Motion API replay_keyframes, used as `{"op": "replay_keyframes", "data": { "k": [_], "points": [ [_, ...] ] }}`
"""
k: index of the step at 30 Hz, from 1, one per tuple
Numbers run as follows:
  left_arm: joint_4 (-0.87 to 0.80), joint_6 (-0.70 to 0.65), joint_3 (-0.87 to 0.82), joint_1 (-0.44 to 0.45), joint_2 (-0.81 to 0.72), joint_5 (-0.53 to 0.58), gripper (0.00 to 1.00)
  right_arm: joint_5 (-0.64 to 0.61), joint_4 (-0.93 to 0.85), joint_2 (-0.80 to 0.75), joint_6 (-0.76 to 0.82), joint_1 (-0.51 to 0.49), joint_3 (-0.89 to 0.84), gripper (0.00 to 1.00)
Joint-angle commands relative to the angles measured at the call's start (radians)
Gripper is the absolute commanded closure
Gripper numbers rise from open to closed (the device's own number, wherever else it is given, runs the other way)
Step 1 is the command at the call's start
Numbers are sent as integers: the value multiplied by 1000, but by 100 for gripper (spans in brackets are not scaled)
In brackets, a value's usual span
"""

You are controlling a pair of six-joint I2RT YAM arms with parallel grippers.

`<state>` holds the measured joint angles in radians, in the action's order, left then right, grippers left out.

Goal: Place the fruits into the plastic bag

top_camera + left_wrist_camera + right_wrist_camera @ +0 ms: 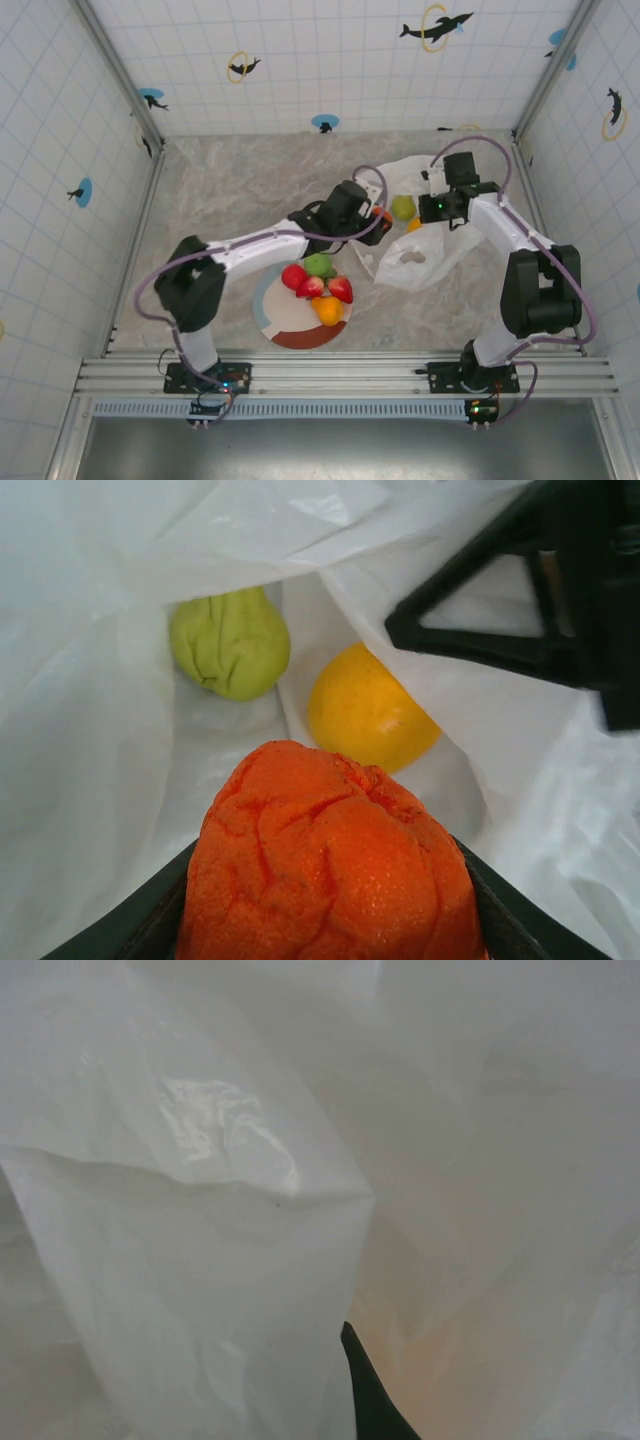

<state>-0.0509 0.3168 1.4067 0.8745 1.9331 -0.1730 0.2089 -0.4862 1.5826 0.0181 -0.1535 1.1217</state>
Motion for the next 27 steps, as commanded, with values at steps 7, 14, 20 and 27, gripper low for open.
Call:
{"op": "replay_keyframes", "data": {
  "k": [7, 14, 20, 27],
  "points": [
    [96, 24, 143, -36, 184, -190, 48, 155, 98, -80, -84, 42, -63, 99],
    [86, 44, 207, -34, 275, -108, 45, 272, 165, -84, -146, 52, -90, 99],
    [118, 74, 285, -34, 368, -101, 44, 292, 203, -82, -189, 52, -102, 99],
    [265, 161, 330, -22, 454, -96, 39, 335, 293, -78, -269, 53, -141, 100]
  ]
}}
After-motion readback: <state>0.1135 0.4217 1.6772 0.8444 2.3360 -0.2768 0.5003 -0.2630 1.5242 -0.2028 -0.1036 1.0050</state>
